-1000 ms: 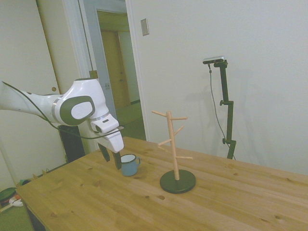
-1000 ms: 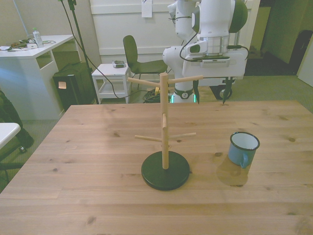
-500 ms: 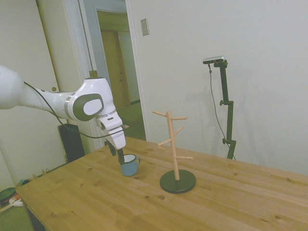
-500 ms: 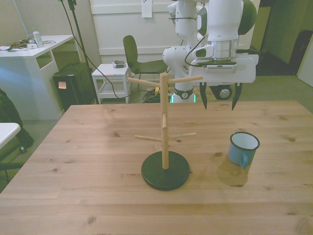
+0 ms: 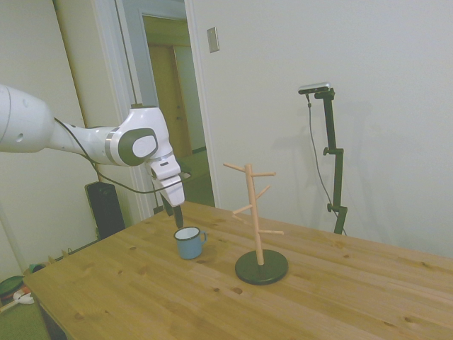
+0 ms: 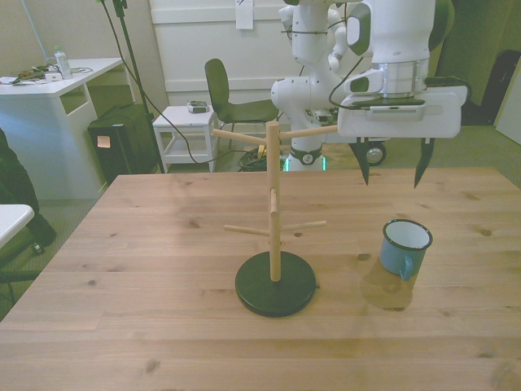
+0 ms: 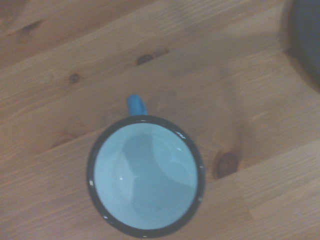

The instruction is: Hang the mug

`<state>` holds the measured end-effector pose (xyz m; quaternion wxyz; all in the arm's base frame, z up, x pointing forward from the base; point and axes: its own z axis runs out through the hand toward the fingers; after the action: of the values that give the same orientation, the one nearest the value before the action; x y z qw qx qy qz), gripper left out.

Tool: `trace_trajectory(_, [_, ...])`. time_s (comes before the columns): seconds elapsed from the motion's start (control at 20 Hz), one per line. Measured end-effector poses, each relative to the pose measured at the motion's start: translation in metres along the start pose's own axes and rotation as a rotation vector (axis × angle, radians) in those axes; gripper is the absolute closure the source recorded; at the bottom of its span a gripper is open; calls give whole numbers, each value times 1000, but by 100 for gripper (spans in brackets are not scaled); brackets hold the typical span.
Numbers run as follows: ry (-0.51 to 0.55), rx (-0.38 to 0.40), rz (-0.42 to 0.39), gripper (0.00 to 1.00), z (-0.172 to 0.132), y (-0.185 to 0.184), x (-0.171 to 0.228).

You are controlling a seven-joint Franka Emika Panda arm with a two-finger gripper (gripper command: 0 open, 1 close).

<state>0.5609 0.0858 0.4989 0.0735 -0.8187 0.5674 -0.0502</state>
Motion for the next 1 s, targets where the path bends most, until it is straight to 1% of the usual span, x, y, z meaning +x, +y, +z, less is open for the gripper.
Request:
trace_trajectory(0.2, [1,-13,3,0,9,-30,-18])
trace_trajectory(0.4, [-4,-30,17,0,21,-48,-22])
trace_trajectory(0.7, [-7,-45,36,0,36,-58,-13])
trace_trajectory(1.0, [-15,-57,44,0,51,-69,-21])
